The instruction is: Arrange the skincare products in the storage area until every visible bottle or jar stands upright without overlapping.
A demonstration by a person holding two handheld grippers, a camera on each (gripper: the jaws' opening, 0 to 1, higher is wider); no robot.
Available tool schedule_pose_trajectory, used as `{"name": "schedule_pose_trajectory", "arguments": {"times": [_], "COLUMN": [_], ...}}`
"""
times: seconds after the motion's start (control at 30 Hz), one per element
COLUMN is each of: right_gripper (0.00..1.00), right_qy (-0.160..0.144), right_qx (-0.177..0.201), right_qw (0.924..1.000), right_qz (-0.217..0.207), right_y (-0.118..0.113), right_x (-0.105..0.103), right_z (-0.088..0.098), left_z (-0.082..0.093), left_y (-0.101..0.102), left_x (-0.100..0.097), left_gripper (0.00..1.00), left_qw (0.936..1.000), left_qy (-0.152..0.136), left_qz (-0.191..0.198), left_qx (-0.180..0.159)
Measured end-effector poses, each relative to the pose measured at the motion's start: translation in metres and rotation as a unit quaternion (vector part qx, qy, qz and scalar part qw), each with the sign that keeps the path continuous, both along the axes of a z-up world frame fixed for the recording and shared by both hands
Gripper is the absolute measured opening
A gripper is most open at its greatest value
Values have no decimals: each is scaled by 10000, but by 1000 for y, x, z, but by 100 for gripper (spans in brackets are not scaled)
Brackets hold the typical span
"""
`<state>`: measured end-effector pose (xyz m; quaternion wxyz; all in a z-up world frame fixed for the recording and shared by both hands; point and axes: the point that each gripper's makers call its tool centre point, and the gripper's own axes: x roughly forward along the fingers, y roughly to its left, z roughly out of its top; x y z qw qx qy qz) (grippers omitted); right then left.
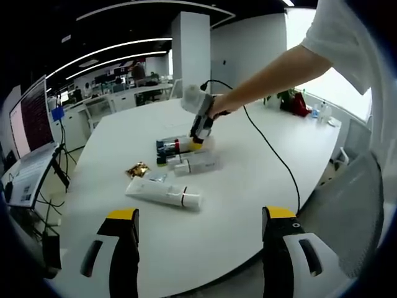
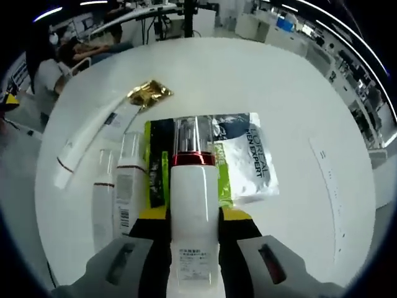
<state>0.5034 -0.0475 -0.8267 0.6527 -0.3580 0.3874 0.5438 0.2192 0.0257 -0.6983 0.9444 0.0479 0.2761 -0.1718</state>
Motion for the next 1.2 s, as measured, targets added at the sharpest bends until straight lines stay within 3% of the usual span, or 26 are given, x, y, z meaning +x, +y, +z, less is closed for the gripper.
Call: {"name": "schedule_pose_trajectory", "arguments": {"times": [0.2, 0.4, 0.6, 0.8, 1.2], "right_gripper": [27, 26, 26, 26, 27], "right_qy": [72, 186, 524, 810, 956], "right_qx": [226, 567, 1159, 1770, 2199], "right_qw": [9995, 9966, 9864, 9707, 9552], "right_qz": [-196, -565, -1042, -1411, -1737], "right_y": [-2, -12, -18, -27, -44], "right_x": [1, -2, -12, -33, -56], "right_z": [6, 24, 44, 69, 83], "left_z": [1, 3, 2, 3, 6], "left_y": [-1, -1, 1, 4, 2], "left_x": [0, 1, 1, 0, -1], "left_gripper": [73, 73, 73, 73, 73], "left_qw": [10000, 10000, 10000, 9999, 9997], "left_qy": [-22, -50, -87, -125, -186], "left_qz": [-6, -11, -7, 17, -22], "left_qx": [-6, -14, -23, -77, -153]}}
